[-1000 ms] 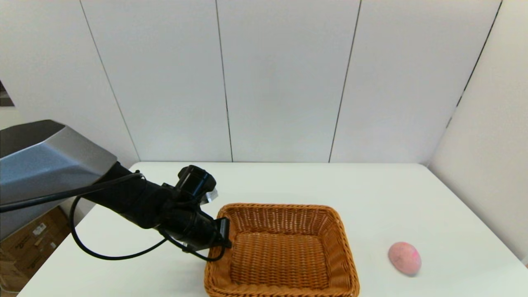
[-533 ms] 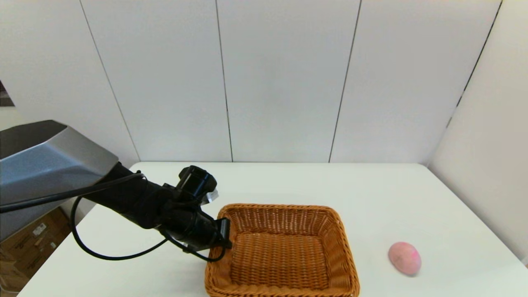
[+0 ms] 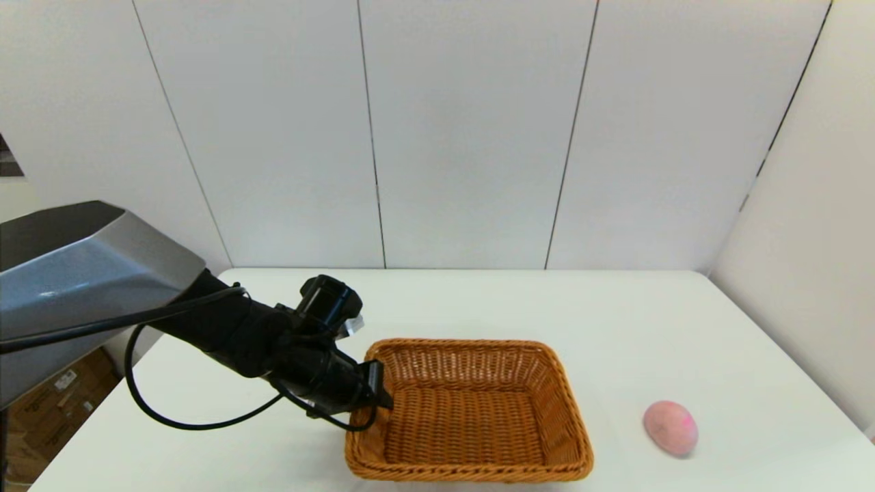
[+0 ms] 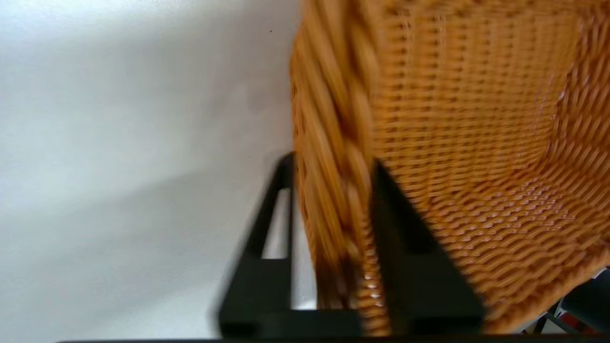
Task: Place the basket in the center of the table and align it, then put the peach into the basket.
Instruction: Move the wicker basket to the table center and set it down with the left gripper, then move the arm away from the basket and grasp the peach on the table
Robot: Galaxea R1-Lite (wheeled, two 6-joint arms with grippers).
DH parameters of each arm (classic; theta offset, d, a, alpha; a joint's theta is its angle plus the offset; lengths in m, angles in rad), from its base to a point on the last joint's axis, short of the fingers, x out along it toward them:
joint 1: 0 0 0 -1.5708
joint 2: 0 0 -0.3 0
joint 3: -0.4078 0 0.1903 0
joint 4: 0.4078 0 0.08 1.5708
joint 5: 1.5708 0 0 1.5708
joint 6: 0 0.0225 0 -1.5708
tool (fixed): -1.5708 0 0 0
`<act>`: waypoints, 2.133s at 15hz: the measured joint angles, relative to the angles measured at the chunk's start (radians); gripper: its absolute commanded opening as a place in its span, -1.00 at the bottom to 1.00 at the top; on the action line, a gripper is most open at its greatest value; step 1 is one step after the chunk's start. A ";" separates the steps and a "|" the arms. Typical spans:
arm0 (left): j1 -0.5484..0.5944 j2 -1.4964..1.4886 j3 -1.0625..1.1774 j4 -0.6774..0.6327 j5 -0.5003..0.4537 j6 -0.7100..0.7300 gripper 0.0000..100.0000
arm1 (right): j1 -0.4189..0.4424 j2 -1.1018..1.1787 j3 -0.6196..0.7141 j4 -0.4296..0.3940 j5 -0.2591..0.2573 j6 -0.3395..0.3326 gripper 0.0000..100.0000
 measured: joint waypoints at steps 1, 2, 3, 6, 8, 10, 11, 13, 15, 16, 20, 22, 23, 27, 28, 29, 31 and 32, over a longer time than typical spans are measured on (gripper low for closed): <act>0.000 0.001 0.000 0.000 0.000 0.000 1.00 | 0.000 0.000 0.000 0.000 0.000 0.000 1.00; 0.000 0.001 0.000 0.000 0.000 0.000 1.00 | 0.000 0.000 0.000 0.000 0.000 0.000 1.00; 0.000 0.001 0.000 0.001 0.001 0.000 1.00 | 0.000 0.000 0.000 0.000 0.000 0.000 1.00; 0.000 -0.006 0.008 0.001 0.021 -0.009 1.00 | 0.000 0.000 0.000 0.000 0.000 0.000 1.00; 0.004 -0.036 0.015 0.002 0.028 -0.013 1.00 | 0.000 0.000 0.000 0.000 0.000 0.000 1.00; 0.020 -0.104 0.019 0.003 0.030 -0.018 1.00 | 0.000 0.000 0.000 0.000 0.000 -0.002 1.00; 0.029 -0.148 0.020 0.008 0.029 -0.019 1.00 | 0.000 0.000 0.000 0.000 0.000 -0.003 1.00; 0.046 -0.263 0.021 0.033 0.030 -0.021 1.00 | 0.000 0.000 0.000 0.000 0.000 -0.003 1.00; 0.058 -0.407 0.023 0.059 0.029 -0.023 1.00 | 0.000 0.000 0.000 0.000 0.000 -0.003 1.00; 0.060 -0.485 0.026 0.080 0.029 -0.021 1.00 | 0.000 0.000 0.000 0.000 0.000 -0.003 1.00; 0.065 -0.830 0.034 0.199 0.051 -0.015 1.00 | 0.000 0.000 0.000 0.000 0.000 -0.003 1.00; 0.067 -0.995 0.045 0.257 0.096 0.001 1.00 | 0.000 0.000 0.000 0.000 0.000 -0.003 1.00; 0.072 -1.070 0.057 0.275 0.125 0.019 1.00 | 0.000 0.000 0.000 0.000 0.000 -0.003 1.00; 0.181 -1.329 0.191 0.304 0.197 0.157 1.00 | 0.000 0.000 0.000 0.000 0.000 -0.003 1.00; 0.224 -1.390 0.238 0.307 0.200 0.177 1.00 | 0.000 0.000 0.000 0.000 0.000 -0.001 1.00; 0.261 -1.443 0.279 0.308 0.202 0.187 1.00 | 0.000 0.000 0.000 0.000 0.000 -0.001 1.00; 0.320 -1.559 0.358 0.309 0.203 0.196 1.00 | 0.000 0.000 0.000 0.000 0.000 0.000 1.00; 0.343 -1.615 0.392 0.310 0.203 0.203 1.00 | 0.000 0.000 0.000 0.000 0.000 -0.001 1.00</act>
